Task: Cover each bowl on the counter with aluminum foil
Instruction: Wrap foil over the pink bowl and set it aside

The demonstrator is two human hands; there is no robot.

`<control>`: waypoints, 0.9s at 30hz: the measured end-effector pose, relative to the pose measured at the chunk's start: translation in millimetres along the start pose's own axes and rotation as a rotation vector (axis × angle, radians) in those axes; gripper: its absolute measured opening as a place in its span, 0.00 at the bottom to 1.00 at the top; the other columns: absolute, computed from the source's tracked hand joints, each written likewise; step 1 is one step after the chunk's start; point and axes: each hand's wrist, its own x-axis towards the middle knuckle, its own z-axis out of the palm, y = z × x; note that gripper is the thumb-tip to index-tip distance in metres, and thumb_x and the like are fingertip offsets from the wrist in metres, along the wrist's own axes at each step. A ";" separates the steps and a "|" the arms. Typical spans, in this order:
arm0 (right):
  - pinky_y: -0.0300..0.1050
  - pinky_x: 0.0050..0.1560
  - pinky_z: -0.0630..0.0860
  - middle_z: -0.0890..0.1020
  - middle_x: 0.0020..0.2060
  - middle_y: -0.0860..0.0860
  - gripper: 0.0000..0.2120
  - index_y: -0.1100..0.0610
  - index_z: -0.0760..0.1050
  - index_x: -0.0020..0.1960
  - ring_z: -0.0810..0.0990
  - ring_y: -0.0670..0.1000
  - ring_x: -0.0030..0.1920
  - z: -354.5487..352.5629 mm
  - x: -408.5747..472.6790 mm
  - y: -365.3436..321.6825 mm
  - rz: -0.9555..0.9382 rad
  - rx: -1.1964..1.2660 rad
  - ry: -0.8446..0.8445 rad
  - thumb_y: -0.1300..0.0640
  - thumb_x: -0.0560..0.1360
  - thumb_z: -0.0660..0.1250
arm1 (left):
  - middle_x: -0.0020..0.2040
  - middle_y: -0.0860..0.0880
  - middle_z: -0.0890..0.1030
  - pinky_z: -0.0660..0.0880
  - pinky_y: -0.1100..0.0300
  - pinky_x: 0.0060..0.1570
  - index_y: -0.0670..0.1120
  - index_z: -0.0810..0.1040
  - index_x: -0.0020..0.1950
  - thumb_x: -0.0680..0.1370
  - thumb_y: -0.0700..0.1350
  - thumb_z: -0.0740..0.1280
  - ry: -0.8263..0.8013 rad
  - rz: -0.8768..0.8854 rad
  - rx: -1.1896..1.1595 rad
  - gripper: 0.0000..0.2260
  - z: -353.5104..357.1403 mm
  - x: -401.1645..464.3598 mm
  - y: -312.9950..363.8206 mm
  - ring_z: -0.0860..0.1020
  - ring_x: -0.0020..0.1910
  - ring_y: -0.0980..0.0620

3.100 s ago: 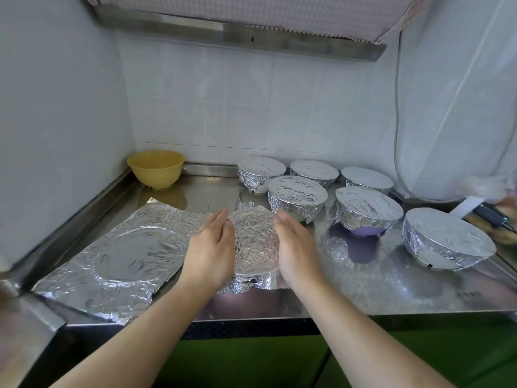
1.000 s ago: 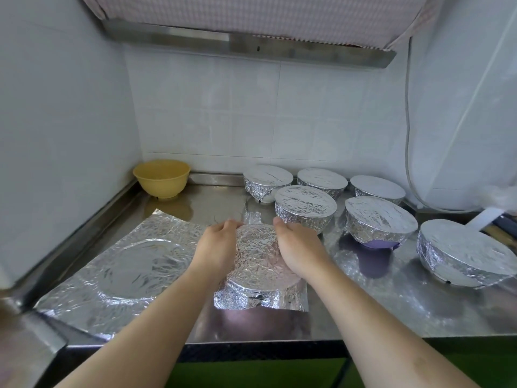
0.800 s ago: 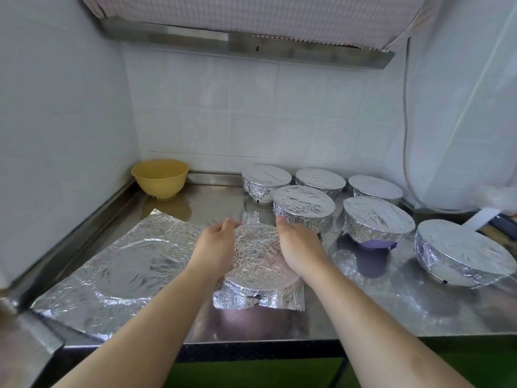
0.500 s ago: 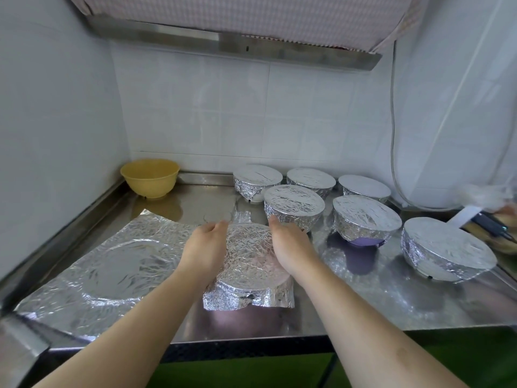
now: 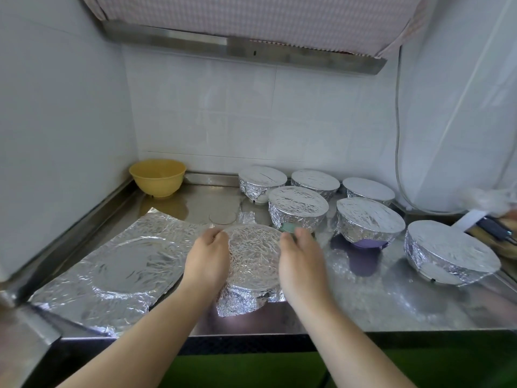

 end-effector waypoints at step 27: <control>0.43 0.63 0.63 0.70 0.76 0.53 0.24 0.57 0.63 0.81 0.69 0.53 0.75 3.2 6.1 -20.0 -0.114 -0.320 -0.191 0.48 0.89 0.53 | 0.44 0.47 0.81 0.73 0.51 0.45 0.47 0.73 0.44 0.86 0.54 0.53 -0.211 0.325 0.606 0.18 -9.7 18.7 19.1 0.77 0.43 0.45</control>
